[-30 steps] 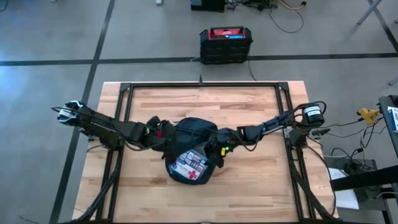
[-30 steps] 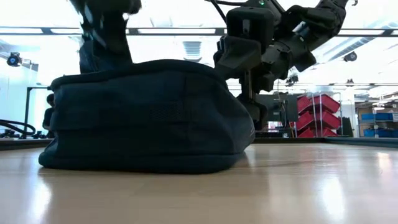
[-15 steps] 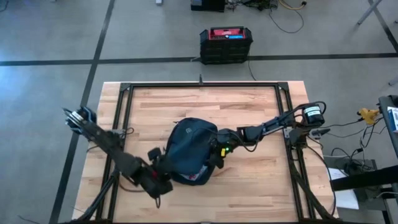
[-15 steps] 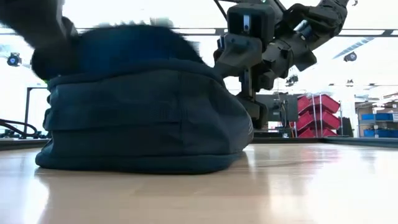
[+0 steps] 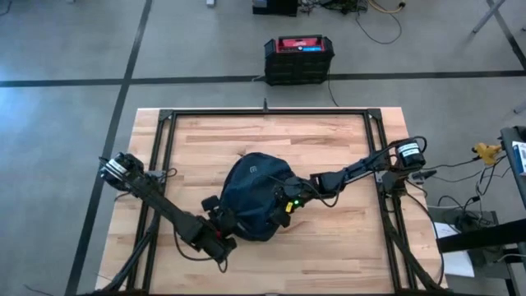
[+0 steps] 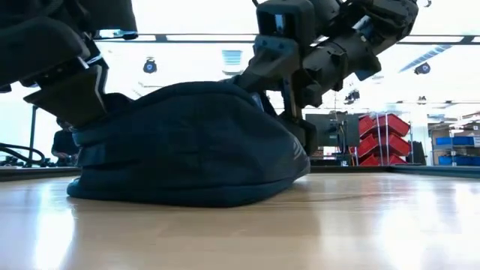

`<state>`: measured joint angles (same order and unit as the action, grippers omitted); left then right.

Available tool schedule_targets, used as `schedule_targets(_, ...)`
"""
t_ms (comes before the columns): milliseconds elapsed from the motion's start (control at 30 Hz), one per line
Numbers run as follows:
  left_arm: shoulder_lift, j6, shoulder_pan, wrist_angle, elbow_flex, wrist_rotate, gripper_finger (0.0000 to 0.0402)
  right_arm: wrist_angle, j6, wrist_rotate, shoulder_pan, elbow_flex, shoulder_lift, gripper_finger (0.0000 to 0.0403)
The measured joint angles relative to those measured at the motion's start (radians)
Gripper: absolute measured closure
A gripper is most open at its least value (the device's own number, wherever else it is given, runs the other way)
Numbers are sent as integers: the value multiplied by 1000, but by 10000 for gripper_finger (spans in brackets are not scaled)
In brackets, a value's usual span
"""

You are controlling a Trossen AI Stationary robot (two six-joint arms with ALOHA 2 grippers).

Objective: Unpack backpack
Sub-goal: Remove the blue medicine box from the backpack

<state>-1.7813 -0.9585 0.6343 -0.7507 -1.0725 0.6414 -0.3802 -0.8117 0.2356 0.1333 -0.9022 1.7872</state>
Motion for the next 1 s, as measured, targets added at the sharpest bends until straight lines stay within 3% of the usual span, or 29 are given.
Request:
schedule_targets(133, 17, 7, 2, 6, -2, 17, 281, -9, 5, -45, 1, -12, 8, 134)
schedule_targets(367, 31, 69, 2, 79, -8, 50, 283, -50, 2, -96, -2, -17, 10, 234)
schedule_targets(600, 91, 114, 1, -90, -85, 54, 283, -59, 57, -70, 7, -18, 8, 234)
schedule_targets(767, 179, 108, -1, -253, -155, 209, 284, -44, 84, -52, 29, -18, -7, 236)
schedule_targets(1000, 332, 112, -46, -308, -157, 389, 284, 28, 225, -56, 66, -36, -83, 237)
